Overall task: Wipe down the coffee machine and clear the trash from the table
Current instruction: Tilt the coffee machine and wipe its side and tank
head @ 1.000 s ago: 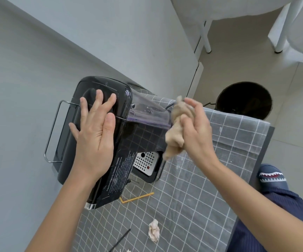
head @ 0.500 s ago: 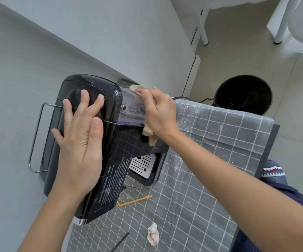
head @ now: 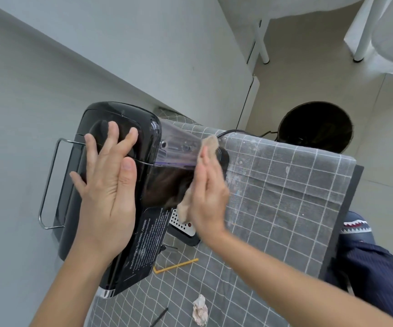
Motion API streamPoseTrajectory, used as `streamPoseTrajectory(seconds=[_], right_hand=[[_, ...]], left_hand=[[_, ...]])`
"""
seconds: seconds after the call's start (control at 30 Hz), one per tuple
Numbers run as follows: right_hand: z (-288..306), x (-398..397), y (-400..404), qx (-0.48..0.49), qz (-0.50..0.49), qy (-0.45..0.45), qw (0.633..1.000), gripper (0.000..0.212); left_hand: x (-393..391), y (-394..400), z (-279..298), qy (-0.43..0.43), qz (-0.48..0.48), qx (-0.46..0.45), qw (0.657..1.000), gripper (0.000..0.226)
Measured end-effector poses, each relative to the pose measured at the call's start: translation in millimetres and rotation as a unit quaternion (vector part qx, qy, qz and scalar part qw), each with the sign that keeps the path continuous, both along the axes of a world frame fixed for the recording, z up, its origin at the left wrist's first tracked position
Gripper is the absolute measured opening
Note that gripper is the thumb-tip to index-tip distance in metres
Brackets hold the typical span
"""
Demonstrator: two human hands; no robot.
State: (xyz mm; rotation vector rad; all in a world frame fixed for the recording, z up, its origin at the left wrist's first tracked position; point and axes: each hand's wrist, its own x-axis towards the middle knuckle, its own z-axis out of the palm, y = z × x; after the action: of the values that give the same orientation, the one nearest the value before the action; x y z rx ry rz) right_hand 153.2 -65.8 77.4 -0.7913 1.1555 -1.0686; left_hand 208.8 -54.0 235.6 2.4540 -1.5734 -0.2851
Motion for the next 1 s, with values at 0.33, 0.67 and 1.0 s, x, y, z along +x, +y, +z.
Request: streamPoseTrajectory(seconds=[0.33,0.67,1.0], right_hand=[[14.0,1.4,-45.0,-0.190,0.028,-0.020,0.981,0.037],[-91.6,-16.0,-53.5,-0.061,0.139,0.143,0.978,0.038],[-76.3,-13.8,-10.0,-0.033,0.131,0.116,0.984,0.044]], left_hand=[[2.3,2.2,-2.6,-0.001,0.001,0.007,1.000,0.043],[-1.1,-0.9,0.2,0.001,0.003,0.000,1.000,0.040],[0.5,0.2,-0.7,0.006,0.006,0.007,1.000,0.039]])
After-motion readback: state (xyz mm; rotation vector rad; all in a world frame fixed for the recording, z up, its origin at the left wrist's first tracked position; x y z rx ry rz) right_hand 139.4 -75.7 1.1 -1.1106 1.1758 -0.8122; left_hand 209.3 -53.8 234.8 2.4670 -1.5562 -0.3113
